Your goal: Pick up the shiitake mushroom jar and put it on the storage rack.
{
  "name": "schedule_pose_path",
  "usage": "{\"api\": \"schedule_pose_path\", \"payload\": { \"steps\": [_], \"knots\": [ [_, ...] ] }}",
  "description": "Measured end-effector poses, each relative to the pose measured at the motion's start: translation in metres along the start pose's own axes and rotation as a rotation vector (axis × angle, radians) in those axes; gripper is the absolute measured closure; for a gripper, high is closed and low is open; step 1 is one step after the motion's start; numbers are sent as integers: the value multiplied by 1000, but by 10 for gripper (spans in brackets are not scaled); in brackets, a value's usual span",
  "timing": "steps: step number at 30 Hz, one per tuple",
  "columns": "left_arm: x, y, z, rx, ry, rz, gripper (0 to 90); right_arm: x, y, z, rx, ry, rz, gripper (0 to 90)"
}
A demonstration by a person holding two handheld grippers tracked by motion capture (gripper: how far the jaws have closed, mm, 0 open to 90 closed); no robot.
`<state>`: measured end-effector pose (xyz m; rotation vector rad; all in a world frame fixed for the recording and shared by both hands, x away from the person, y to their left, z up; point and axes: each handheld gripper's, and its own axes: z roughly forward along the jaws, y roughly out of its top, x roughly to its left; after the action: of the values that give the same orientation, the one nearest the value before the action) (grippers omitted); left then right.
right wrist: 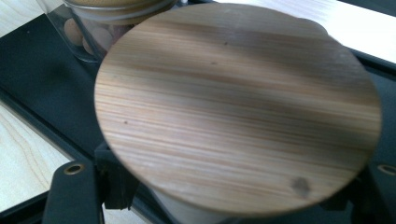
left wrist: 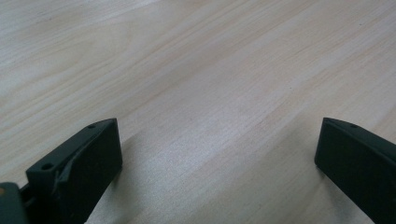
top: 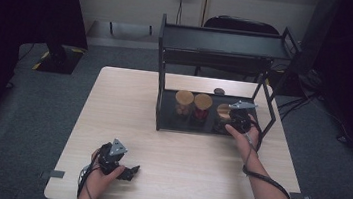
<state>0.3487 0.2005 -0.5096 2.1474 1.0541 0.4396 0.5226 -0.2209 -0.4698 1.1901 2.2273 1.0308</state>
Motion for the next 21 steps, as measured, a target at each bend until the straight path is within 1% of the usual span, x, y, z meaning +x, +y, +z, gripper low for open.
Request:
{"api": "schedule_pose_path", "payload": {
  "steps": [10,21],
  "knots": [
    [0,0,0,0,0,0,3,-1,-1,5,2,-5,10,255],
    [0,0,0,0,0,0,3,-4,1,9,-9,-9,17,255]
  ]
}}
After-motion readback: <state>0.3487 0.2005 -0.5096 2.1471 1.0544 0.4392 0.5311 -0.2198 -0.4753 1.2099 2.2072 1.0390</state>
